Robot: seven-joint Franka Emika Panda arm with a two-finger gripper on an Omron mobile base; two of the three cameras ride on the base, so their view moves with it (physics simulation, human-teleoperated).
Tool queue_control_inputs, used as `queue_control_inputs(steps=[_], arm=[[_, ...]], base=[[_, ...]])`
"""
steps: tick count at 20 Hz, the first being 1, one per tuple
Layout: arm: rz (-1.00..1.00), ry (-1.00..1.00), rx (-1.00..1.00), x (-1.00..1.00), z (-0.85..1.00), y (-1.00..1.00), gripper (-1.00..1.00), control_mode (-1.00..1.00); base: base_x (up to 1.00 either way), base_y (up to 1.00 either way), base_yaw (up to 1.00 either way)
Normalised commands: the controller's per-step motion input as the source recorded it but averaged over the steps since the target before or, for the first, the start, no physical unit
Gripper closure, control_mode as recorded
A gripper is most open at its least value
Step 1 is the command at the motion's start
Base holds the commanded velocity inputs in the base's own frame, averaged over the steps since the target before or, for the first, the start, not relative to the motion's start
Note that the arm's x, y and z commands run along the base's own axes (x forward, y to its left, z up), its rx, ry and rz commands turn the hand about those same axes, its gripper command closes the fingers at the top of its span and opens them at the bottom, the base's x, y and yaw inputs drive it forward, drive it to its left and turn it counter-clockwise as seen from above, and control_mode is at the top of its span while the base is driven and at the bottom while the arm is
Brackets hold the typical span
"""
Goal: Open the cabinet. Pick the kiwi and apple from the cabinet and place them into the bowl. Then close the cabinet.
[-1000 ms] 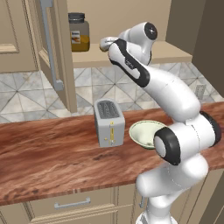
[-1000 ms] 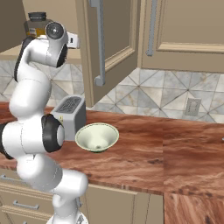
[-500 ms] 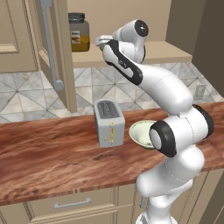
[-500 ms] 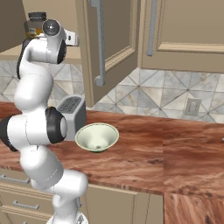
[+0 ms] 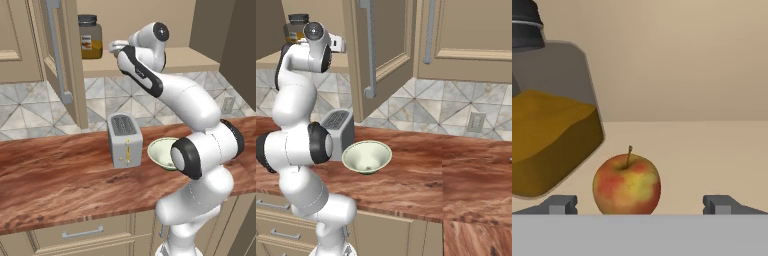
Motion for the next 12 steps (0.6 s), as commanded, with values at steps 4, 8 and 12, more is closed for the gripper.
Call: queue_control_inputs(steps=[4, 8, 12], arm=[[0.00, 0.00, 0.00, 0.08, -0.03, 0.00, -1.00, -1.00], [0.00, 0.00, -0.01, 0.26, -0.01, 0.07, -1.00, -1.00], [0.00, 0.01, -0.01, 0.39, -0.16, 0.31, -1.00, -1.00]], base=[[0.00, 0.00, 0.00], [0.00, 0.00, 0.00], [0.00, 0.00, 0.00]])
